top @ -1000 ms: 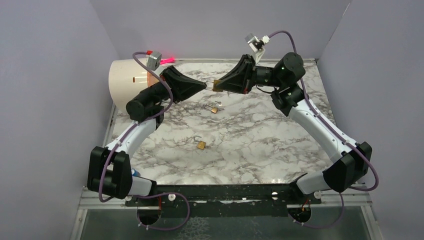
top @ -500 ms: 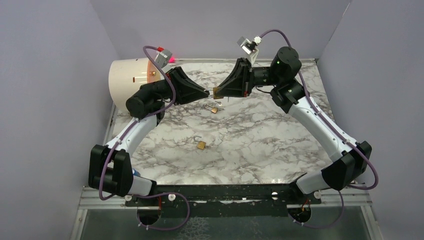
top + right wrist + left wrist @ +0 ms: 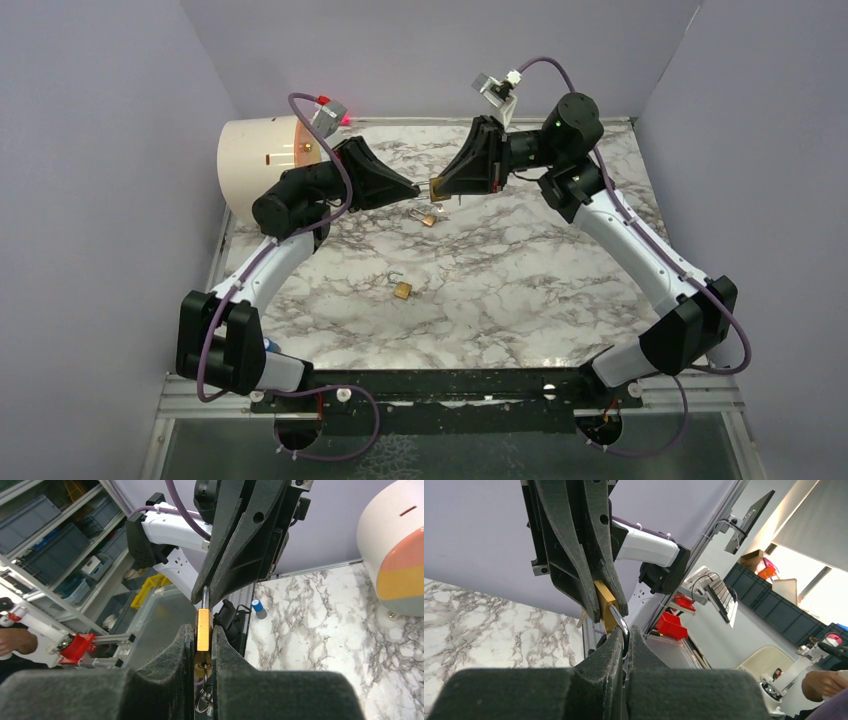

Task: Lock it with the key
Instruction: Lock the lock.

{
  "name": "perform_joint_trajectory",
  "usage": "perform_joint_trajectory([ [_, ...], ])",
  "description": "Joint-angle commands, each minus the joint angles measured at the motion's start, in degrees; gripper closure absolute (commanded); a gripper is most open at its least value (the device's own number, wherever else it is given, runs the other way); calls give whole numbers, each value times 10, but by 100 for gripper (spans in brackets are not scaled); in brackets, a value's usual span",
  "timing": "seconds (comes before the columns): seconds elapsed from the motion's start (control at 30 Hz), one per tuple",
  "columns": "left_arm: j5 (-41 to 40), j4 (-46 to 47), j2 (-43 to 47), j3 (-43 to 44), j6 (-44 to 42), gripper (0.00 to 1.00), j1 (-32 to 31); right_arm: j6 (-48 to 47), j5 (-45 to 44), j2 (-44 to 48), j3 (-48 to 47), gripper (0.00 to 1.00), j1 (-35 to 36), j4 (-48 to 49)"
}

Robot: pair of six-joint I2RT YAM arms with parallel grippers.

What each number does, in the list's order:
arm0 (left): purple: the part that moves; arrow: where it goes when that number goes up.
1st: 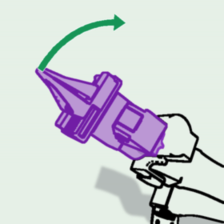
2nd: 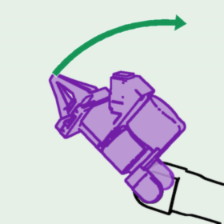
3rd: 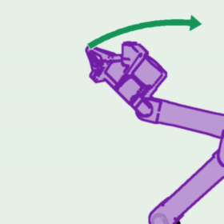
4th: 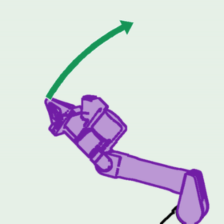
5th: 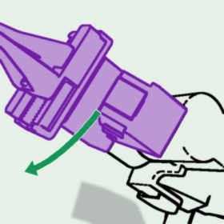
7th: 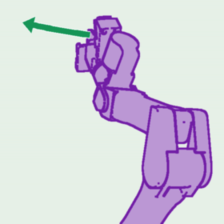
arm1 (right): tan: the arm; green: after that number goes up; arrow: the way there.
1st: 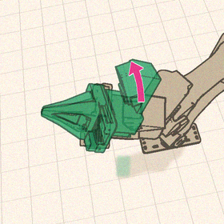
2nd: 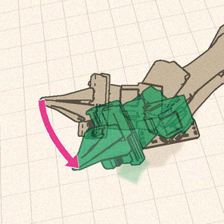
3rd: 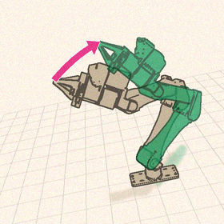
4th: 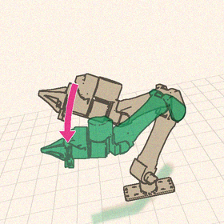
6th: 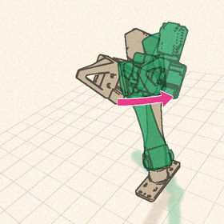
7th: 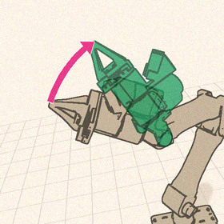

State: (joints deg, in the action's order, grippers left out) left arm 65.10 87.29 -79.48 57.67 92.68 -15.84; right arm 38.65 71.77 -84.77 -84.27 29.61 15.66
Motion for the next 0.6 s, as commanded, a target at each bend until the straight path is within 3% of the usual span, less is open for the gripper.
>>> perform_joint_trajectory([
  [0.0,-37,153,30,-10,-6,100,0,86,47,-11,15,99,-8,116],
  [0.1,-40,152,29,-12,-12,100,-2,121,49,-21,23,99,-8,160],
  [0.57,-78,152,19,-22,-11,100,-15,31,-22,-15,14,99,5,71],
])
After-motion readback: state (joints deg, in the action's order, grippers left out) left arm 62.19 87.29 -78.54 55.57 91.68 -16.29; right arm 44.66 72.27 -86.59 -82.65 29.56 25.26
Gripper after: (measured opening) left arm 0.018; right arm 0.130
